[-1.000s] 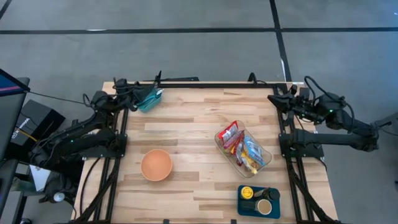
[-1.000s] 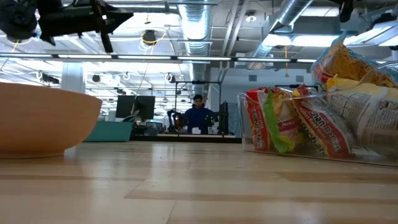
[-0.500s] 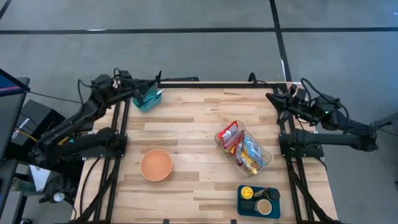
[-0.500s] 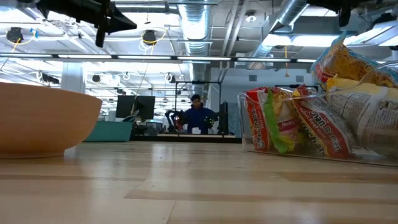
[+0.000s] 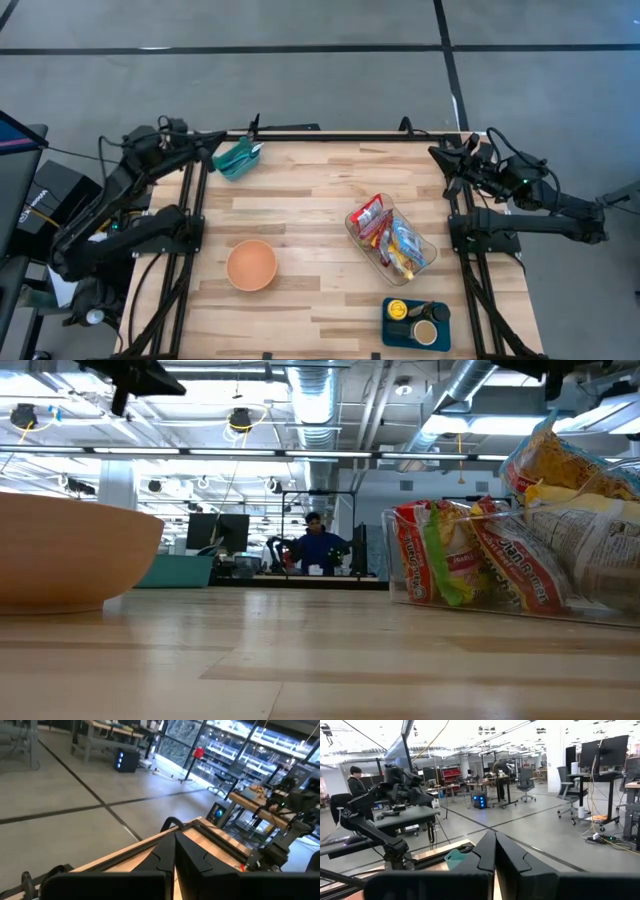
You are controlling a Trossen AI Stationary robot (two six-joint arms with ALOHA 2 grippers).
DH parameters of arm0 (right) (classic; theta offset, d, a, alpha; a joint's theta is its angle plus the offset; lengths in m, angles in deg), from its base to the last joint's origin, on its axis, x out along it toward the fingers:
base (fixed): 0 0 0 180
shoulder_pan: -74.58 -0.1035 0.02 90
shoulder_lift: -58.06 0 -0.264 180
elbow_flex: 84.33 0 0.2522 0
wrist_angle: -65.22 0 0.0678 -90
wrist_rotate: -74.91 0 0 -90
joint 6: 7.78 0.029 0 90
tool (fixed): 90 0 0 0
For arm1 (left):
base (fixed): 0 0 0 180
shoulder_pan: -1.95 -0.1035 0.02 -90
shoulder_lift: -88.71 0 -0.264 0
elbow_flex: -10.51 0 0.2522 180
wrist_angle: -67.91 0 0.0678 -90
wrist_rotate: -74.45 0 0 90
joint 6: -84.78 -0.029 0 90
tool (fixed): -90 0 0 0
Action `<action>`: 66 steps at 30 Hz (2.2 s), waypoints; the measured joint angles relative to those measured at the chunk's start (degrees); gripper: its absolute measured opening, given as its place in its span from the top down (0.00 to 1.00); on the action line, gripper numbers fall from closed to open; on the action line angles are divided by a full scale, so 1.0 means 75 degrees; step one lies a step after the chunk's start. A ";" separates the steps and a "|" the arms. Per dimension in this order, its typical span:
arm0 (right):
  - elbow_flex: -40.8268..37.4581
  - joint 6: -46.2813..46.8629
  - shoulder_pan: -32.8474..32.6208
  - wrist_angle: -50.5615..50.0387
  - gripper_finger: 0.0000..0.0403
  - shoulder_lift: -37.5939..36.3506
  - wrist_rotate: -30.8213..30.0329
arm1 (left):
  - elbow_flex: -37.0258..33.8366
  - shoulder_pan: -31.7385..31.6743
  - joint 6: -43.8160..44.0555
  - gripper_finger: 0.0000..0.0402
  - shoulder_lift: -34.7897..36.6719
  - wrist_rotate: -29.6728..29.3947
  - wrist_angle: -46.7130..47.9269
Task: Pick & Place Food Item
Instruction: Return to Home Position
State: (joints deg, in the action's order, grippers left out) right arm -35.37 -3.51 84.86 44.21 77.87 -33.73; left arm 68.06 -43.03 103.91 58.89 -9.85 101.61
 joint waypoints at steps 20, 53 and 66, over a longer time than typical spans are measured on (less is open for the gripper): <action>0.0006 -0.0032 -0.0003 -0.0201 1.00 0.0000 0.0051 | 0.0000 0.0000 -0.0128 1.00 0.2332 -0.0019 0.1276; 0.0006 -0.0029 -0.0003 -0.0236 1.00 -0.0549 0.0076 | -0.0003 0.0000 -0.0175 1.00 0.3887 -0.0013 0.1991; 0.0012 0.0021 -0.0003 -0.0942 1.00 -0.2188 0.0077 | -0.0003 0.0000 -0.0180 1.00 0.3879 -0.0013 0.1853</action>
State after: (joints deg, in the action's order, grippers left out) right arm -35.28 -3.35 84.84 37.14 61.46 -33.15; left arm 68.03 -43.03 102.56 87.98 -9.94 115.51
